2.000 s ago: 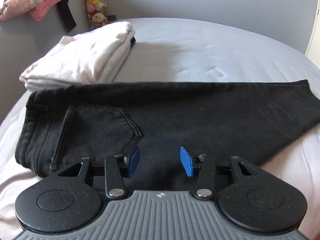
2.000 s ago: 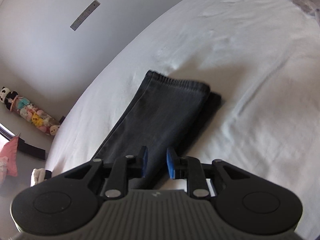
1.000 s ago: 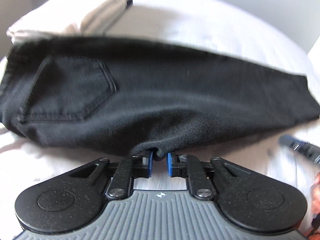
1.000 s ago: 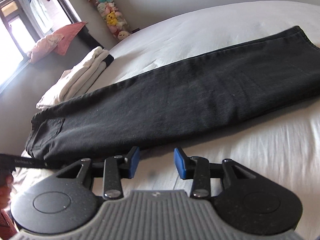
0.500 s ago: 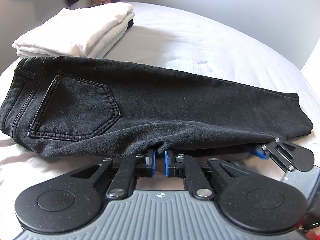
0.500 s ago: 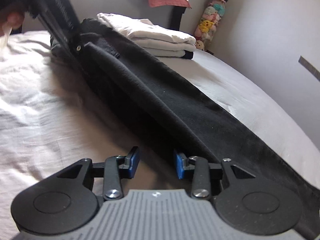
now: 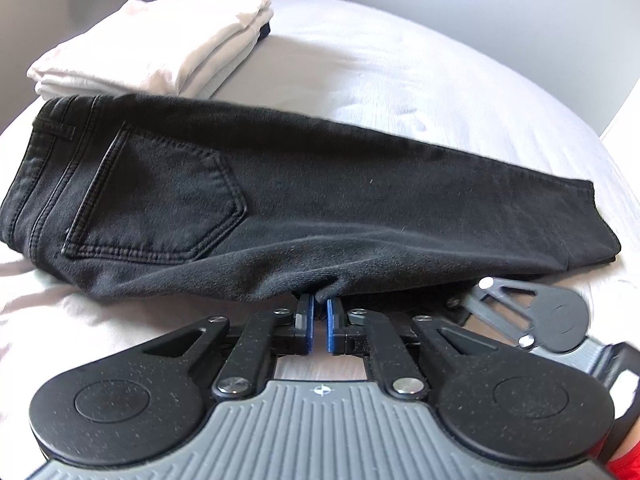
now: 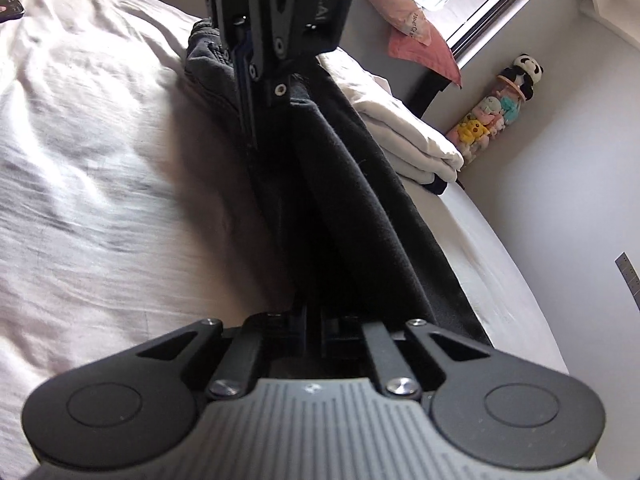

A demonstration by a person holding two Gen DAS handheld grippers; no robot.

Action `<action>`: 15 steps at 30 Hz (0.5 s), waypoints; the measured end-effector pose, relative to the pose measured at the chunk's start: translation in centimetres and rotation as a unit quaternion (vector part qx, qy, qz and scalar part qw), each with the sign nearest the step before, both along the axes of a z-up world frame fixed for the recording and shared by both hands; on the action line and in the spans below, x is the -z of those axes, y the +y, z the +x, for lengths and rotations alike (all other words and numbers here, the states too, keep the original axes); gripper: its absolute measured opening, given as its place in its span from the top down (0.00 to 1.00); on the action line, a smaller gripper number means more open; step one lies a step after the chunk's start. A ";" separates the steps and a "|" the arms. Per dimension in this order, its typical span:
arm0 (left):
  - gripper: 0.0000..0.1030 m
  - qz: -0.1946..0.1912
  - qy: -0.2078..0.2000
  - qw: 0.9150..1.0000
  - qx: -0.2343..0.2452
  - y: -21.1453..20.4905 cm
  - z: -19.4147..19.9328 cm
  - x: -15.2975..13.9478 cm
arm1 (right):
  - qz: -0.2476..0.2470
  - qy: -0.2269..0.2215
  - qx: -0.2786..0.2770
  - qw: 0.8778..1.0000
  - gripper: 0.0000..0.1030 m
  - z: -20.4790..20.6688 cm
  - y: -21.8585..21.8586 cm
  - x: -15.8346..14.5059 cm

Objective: Fold clothes
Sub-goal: 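Grasp the folded jeans edge with the left tool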

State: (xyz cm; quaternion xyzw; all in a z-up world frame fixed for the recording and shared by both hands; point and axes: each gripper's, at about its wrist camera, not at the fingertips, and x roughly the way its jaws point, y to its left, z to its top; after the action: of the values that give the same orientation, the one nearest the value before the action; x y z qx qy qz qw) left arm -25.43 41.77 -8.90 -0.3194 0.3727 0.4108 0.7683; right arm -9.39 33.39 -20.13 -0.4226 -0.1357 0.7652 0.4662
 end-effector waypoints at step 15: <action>0.95 -0.120 0.103 0.987 0.024 1.0 0.8 4.9 | -0.017 -0.044 -0.006 0.999 0.94 0.3 -3.0 0.4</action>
State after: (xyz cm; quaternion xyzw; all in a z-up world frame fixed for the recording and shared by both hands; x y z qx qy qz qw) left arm -24.61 42.74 -13.78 -0.3563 0.5038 0.3749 0.6919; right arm -9.08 30.44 -20.49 -0.4626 -0.1453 0.7508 0.4485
